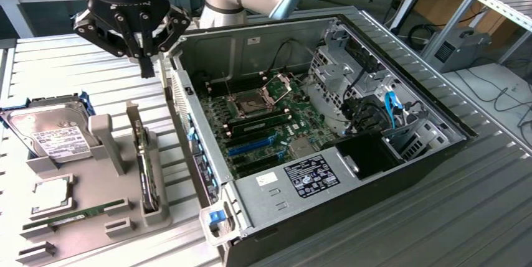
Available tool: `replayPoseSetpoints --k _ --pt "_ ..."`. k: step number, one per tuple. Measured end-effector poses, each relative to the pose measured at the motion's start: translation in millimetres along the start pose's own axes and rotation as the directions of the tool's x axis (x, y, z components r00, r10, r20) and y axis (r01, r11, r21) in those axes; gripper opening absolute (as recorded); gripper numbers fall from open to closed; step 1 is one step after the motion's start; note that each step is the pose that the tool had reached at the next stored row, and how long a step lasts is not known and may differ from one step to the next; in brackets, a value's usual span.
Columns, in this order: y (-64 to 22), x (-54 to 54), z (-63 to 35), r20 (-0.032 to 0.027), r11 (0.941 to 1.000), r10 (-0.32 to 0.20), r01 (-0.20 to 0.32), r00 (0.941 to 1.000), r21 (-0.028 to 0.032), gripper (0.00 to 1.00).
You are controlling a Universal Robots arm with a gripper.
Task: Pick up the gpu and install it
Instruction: 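Reach for the gpu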
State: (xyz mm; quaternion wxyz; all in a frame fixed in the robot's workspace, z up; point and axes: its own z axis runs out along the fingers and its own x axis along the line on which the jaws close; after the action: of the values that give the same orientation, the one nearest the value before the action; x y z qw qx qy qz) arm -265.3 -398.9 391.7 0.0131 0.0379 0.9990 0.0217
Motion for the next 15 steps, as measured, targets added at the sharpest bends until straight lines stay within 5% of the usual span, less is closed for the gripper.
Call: replayPoseSetpoints --k 9,15 --pt "-38.3 -2.7 3.8 0.0 1.0 0.0 0.0 1.0 0.0 0.11" --pt "-42.2 -2.9 6.3 0.0 1.0 0.0 0.0 1.0 0.0 0.11"
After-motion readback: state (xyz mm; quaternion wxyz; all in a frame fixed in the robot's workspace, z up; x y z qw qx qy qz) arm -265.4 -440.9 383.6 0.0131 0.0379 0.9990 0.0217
